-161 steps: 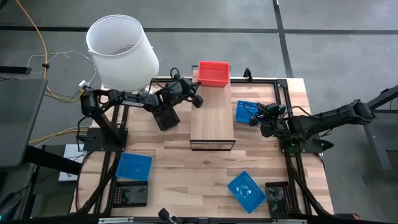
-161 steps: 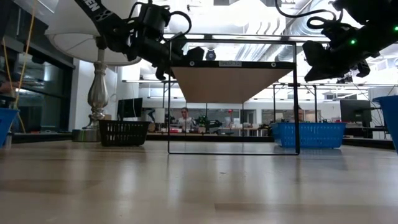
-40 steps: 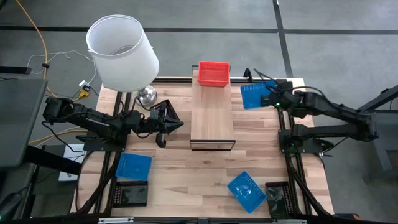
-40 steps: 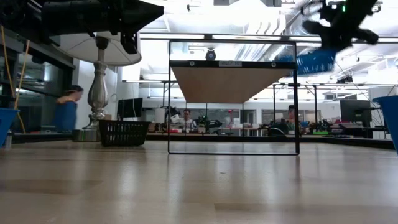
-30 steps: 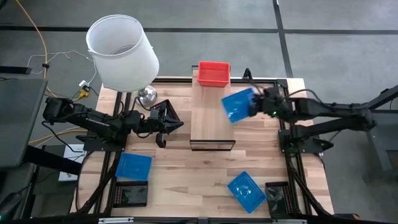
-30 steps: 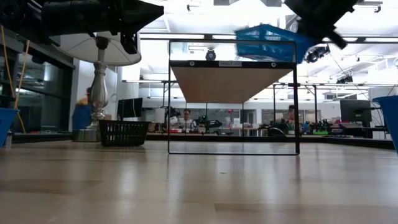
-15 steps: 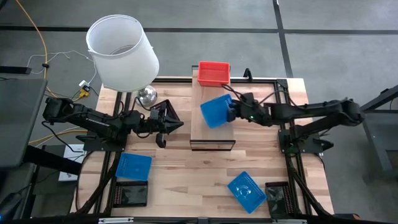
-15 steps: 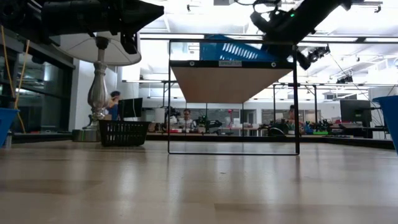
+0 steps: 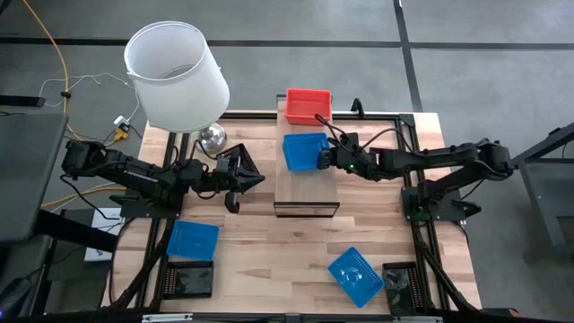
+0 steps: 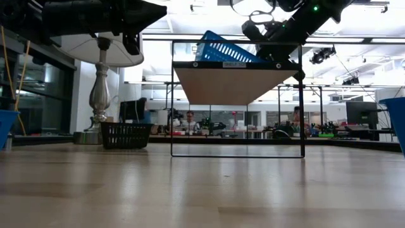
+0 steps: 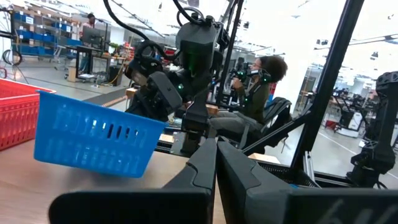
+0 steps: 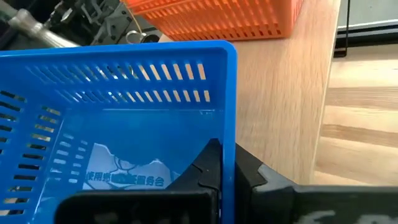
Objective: Stack baskets on shelf by color
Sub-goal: Put the top blue bin on the shelf
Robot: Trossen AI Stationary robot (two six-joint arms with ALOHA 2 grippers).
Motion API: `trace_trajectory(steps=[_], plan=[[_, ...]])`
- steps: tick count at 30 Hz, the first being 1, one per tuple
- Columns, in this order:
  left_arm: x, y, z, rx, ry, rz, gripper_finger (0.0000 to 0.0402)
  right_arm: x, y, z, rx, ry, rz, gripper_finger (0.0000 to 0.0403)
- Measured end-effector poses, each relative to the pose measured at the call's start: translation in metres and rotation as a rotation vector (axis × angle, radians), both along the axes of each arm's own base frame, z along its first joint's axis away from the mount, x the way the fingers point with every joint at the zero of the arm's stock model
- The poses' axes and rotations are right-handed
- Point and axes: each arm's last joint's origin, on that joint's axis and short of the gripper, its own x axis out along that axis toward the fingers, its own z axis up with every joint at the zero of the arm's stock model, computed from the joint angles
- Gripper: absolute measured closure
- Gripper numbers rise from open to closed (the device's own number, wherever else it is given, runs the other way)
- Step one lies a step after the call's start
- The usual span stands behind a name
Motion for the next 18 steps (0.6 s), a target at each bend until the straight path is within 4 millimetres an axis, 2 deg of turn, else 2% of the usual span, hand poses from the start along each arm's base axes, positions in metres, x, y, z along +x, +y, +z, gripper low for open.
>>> trace_trajectory(steps=[8,18], plan=[[0.0,0.0,0.0,0.0,0.0,0.0,0.0401,-0.0019,0.0006,0.0051,-0.055,0.014,0.027,0.0392],[0.0001,0.0,-0.0007,0.0,0.008,0.0,0.0401,-0.0001,0.0008,0.009,-0.093,0.007,0.068,0.0287]])
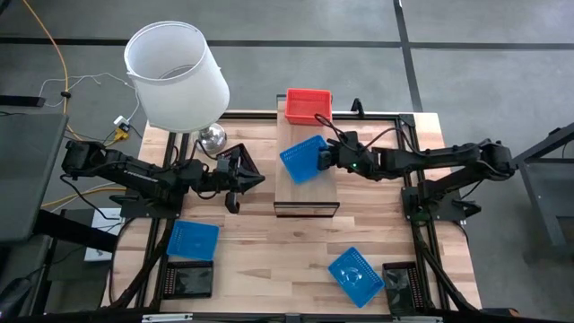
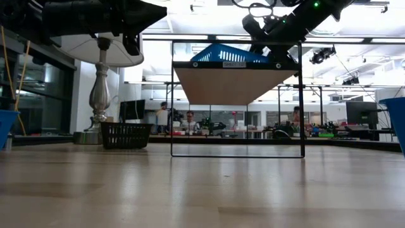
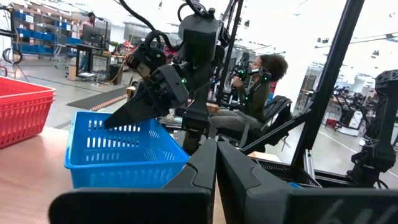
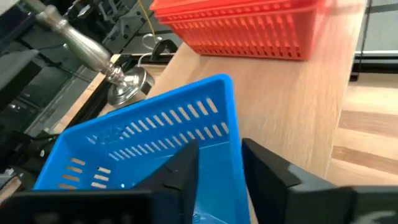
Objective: Stack baskets on shelf by color
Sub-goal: Put the top blue bin on the shelf
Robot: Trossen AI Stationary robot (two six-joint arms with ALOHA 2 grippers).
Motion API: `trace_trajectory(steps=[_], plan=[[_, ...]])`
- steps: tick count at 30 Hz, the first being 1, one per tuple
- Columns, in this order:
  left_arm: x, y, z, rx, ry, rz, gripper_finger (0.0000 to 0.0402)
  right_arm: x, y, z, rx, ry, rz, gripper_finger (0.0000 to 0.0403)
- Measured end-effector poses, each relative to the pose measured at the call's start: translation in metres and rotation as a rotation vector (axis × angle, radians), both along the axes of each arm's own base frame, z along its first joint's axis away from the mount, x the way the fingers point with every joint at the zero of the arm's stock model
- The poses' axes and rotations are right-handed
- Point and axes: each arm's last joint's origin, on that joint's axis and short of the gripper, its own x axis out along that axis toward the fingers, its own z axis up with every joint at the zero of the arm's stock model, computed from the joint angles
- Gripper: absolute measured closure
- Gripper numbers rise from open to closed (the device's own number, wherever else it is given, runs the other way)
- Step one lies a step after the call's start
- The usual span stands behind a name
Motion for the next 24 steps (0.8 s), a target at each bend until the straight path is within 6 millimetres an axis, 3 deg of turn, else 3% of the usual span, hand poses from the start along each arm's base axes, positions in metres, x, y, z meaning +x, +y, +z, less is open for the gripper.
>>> trace_trajectory(steps=[7,15,20,24], plan=[[0.0,0.0,0.0,-0.001,0.005,0.0,0.0401,-0.007,0.0,0.012,-0.071,0.007,0.039,0.0235],[0.0,-0.002,-0.001,-0.036,0.002,-0.006,0.0402,-0.035,0.003,0.041,-0.203,0.018,0.102,0.0234],[0.01,-0.013,0.003,-0.027,0.006,-0.047,0.0401,-0.057,0.012,0.052,-0.246,0.067,0.152,0.0279],[0.028,-0.023,0.005,-0.003,0.034,-0.05,0.0402,-0.072,0.021,0.049,-0.264,0.163,0.125,0.0371]])
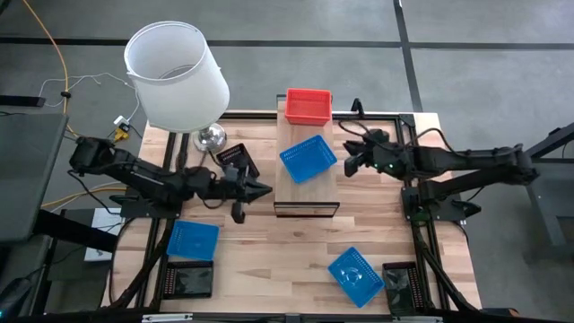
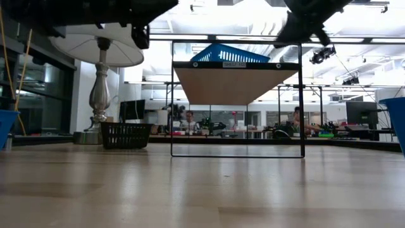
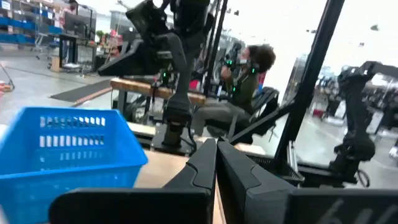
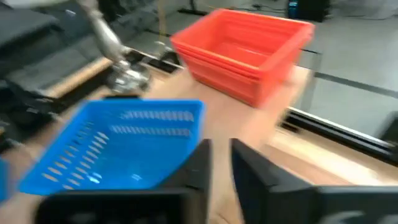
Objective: Stack baskets on shelf by color
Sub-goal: Put the top blue bin on the shelf
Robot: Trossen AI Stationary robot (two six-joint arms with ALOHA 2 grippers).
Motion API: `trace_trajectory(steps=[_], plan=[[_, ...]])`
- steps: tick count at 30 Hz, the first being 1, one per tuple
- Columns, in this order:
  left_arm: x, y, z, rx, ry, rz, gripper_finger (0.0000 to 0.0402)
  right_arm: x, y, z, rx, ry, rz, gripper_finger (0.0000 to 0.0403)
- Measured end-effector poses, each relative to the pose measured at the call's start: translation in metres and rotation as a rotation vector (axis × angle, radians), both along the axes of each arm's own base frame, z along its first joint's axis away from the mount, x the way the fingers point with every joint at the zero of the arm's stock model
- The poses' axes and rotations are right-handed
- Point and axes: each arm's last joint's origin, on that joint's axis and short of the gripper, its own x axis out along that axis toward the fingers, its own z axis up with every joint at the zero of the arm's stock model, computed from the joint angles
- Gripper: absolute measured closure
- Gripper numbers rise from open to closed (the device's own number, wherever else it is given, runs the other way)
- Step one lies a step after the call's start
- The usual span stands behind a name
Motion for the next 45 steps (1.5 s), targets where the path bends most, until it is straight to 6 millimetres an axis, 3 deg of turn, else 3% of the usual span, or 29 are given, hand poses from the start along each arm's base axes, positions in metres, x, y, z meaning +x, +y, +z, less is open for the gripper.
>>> trace_trajectory(steps=[2,8,14,22,28,36,45], plan=[[0.012,-0.003,-0.001,0.002,0.032,0.004,0.0402,-0.005,0.004,-0.002,-0.021,0.034,-0.032,0.0392],[0.055,-0.011,-0.003,-0.034,0.139,0.003,0.0402,-0.013,0.012,-0.008,-0.043,0.101,-0.077,0.0396],[0.083,-0.018,-0.002,-0.088,0.259,-0.064,0.0402,-0.014,0.013,-0.009,-0.051,0.114,-0.081,0.0396],[0.087,-0.025,-0.001,-0.084,0.29,-0.084,0.0401,-0.014,0.013,-0.009,-0.053,0.116,-0.083,0.0402],[0.087,-0.022,-0.004,-0.078,0.305,-0.001,0.0402,-0.014,0.013,-0.009,-0.053,0.115,-0.083,0.0403],[0.092,-0.011,-0.015,-0.075,0.324,0.163,0.0402,-0.014,0.013,-0.009,-0.053,0.115,-0.083,0.0403],[0.095,0.002,-0.02,-0.105,0.309,0.201,0.0402,-0.014,0.013,-0.009,-0.05,0.114,-0.08,0.0403]])
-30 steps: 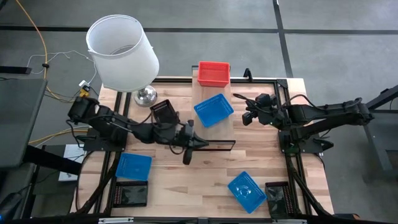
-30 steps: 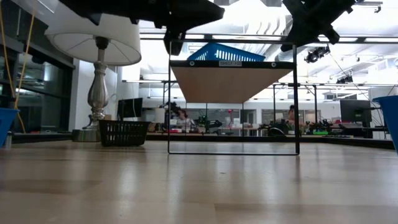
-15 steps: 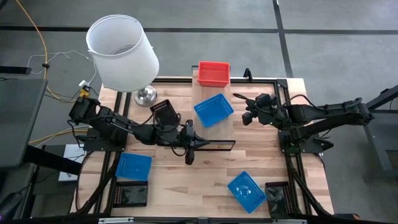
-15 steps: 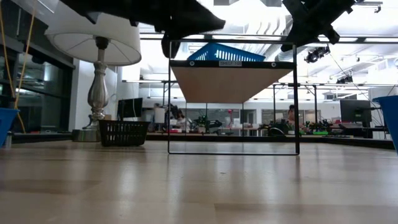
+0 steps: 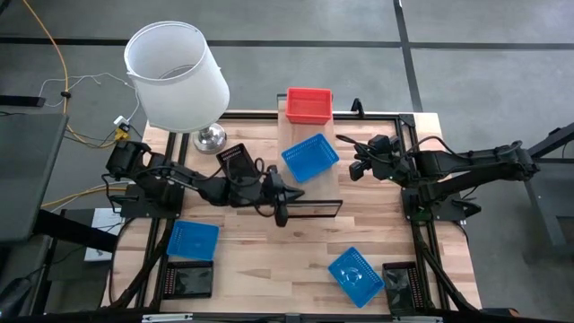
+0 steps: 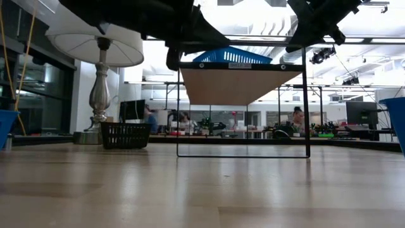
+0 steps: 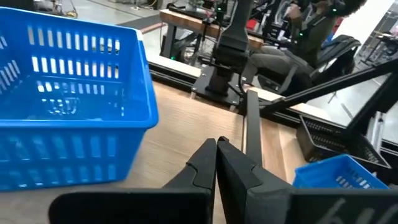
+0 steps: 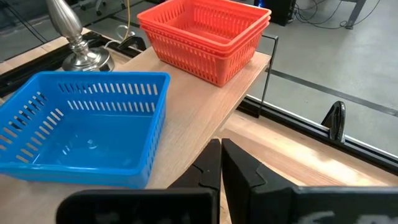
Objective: Stack baskets on shelf by color
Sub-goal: Put the top blue bin on the shelf
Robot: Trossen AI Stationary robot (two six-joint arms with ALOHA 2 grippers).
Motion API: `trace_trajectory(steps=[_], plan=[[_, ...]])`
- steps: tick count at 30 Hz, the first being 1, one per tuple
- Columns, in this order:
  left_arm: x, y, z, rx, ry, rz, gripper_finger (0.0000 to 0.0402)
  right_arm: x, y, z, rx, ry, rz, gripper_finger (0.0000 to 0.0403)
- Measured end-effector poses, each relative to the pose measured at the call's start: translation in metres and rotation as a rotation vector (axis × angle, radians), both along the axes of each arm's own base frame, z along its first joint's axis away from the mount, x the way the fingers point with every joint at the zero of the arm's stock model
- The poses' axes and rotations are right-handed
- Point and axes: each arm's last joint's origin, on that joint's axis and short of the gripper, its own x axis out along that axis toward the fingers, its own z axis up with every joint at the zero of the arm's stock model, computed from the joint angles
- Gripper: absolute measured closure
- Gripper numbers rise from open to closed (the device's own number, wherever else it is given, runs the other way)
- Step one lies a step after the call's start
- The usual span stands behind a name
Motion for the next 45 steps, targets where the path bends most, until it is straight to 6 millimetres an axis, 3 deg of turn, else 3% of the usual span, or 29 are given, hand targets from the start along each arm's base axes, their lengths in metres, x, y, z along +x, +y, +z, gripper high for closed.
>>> trace_trajectory(steps=[18,28,38,45], plan=[[-0.003,0.0,0.011,-0.004,-0.053,-0.016,0.0402,0.0,0.0,0.0,0.012,-0.001,0.012,0.0403],[0.001,0.012,0.024,-0.037,-0.046,-0.015,0.0402,0.004,0.001,-0.004,0.012,0.02,0.016,0.0403],[0.0,0.021,0.017,-0.032,0.032,0.013,0.0402,0.01,0.001,-0.01,0.011,0.056,0.018,0.0403],[-0.002,0.038,0.015,-0.013,0.06,0.097,0.0402,0.01,0.001,-0.009,0.013,0.053,0.017,0.0403]])
